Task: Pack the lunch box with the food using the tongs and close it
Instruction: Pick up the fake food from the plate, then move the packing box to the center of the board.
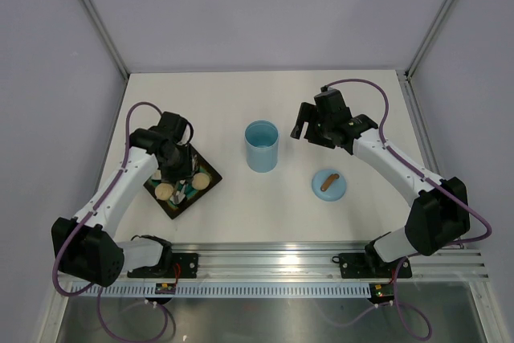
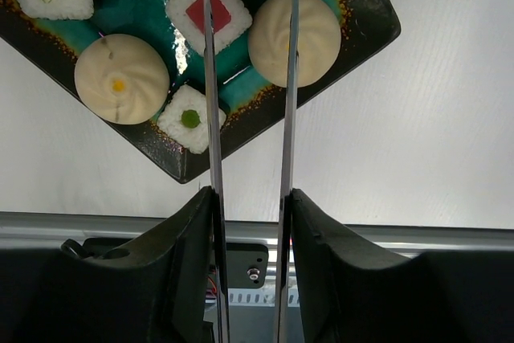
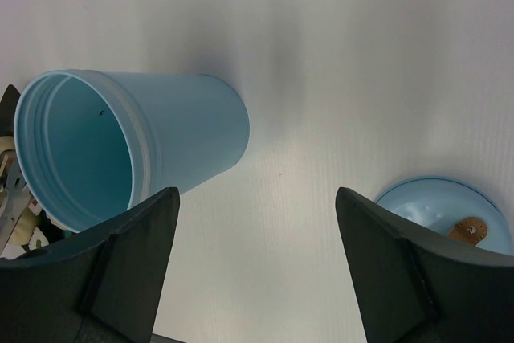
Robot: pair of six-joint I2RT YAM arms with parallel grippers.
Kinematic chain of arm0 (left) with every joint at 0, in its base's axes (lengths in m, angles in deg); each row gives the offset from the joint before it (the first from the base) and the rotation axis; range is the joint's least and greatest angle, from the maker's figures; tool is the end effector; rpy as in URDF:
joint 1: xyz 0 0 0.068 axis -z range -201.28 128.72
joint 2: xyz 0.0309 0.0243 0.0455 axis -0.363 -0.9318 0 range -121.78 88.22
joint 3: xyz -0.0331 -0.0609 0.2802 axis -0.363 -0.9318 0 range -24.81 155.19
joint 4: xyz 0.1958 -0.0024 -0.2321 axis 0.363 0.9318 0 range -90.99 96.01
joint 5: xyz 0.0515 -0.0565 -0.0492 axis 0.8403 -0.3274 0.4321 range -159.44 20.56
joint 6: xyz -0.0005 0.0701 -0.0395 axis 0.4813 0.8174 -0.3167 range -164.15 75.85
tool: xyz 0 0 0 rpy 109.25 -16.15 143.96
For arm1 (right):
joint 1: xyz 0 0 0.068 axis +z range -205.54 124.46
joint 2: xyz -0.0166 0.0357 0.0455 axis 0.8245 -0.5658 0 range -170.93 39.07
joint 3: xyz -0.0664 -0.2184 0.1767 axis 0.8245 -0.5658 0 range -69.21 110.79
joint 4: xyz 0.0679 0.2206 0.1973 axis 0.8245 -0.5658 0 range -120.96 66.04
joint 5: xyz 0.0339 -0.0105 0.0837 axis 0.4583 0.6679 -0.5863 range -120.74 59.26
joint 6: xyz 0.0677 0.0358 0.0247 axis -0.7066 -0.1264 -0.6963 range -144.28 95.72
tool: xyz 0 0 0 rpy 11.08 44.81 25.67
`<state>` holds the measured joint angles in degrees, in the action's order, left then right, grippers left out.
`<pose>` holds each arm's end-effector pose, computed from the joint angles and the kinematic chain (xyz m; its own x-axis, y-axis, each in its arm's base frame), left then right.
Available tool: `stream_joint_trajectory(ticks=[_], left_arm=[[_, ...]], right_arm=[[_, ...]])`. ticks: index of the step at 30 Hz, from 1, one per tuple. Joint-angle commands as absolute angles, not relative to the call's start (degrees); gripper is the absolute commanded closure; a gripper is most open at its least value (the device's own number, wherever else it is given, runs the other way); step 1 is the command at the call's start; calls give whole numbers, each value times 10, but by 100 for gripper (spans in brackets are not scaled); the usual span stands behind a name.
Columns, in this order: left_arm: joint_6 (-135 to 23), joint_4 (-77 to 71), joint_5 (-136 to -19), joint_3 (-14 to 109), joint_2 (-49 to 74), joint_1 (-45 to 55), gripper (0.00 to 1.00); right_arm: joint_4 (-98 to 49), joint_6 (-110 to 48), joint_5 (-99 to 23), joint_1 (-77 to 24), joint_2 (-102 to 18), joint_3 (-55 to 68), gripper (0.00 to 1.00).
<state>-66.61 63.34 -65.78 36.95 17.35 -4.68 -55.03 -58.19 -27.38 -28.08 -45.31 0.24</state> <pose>0.2547 -0.0713 0.2544 -0.9512 -0.1141 -0.2868 -0.1034 0.9933 -0.0523 0.3458 0.1751 0.2728 -0.7664 0.2294 -0.5999 0.0040 0.9357 0.3526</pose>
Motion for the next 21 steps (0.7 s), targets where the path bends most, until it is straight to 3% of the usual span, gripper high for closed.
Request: stream_joint_trajectory(ticks=[1,7,21], left_arm=[[-670,635,-643,406,189,-53,66],[-678,643,-625,473,213,-53,76],[-673,633,-687,542,224,-52,80]], right_arm=[[-530,-582,-280,-280,-450,9,14],[-535,-573,-268,-282,-462,7,13],[-498,-586,-303,-275,-552,7,14]])
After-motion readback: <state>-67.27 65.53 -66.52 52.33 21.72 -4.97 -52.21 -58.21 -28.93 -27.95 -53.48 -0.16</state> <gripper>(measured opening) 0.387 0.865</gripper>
